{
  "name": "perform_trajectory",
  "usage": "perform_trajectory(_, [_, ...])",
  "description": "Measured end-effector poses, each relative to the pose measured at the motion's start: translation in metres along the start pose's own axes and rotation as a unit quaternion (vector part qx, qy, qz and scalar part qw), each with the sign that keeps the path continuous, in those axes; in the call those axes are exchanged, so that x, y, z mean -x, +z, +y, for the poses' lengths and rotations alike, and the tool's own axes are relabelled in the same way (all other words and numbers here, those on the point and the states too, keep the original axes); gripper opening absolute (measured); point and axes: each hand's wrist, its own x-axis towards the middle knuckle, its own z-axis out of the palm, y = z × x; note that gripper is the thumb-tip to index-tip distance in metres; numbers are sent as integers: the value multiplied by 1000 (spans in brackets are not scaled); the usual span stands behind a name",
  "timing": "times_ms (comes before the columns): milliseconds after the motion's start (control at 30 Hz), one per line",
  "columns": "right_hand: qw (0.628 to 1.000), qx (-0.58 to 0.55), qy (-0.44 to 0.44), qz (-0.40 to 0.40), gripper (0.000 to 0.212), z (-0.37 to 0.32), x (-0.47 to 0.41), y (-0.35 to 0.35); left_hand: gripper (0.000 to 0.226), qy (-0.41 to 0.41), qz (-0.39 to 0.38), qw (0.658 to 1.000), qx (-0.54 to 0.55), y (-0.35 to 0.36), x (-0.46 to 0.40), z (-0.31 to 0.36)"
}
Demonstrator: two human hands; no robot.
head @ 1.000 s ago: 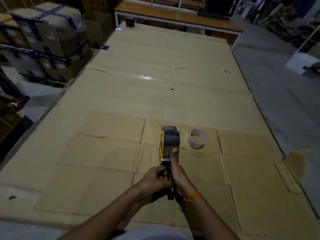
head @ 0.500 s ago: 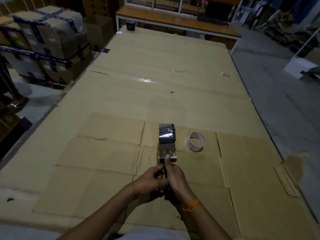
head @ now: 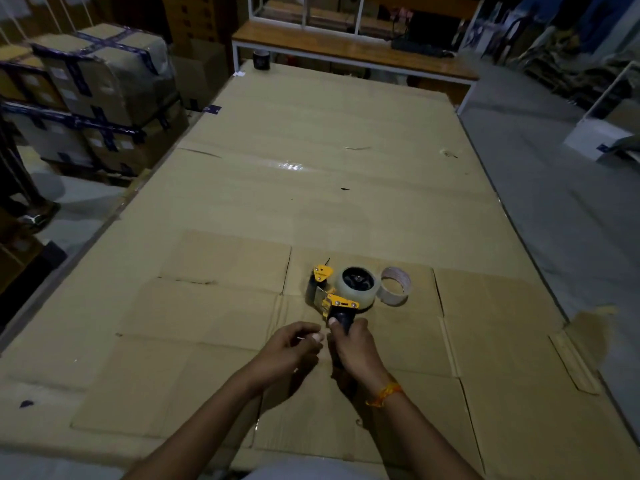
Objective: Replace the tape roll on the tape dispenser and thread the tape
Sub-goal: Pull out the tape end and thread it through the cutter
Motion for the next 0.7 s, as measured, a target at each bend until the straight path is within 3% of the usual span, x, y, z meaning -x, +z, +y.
perform_trajectory(233, [998, 52, -28, -26, 46, 4, 1, 6, 14, -30, 99, 994, -43, -13, 4, -13])
perform_trajectory(433, [992, 94, -51, -68, 39, 8, 3, 8, 14, -25, 103, 991, -85, -15, -1, -20])
perform_trajectory(700, [985, 143, -76, -63, 42, 11, 7, 11, 18, -12, 83, 983, -164, -16, -8, -11])
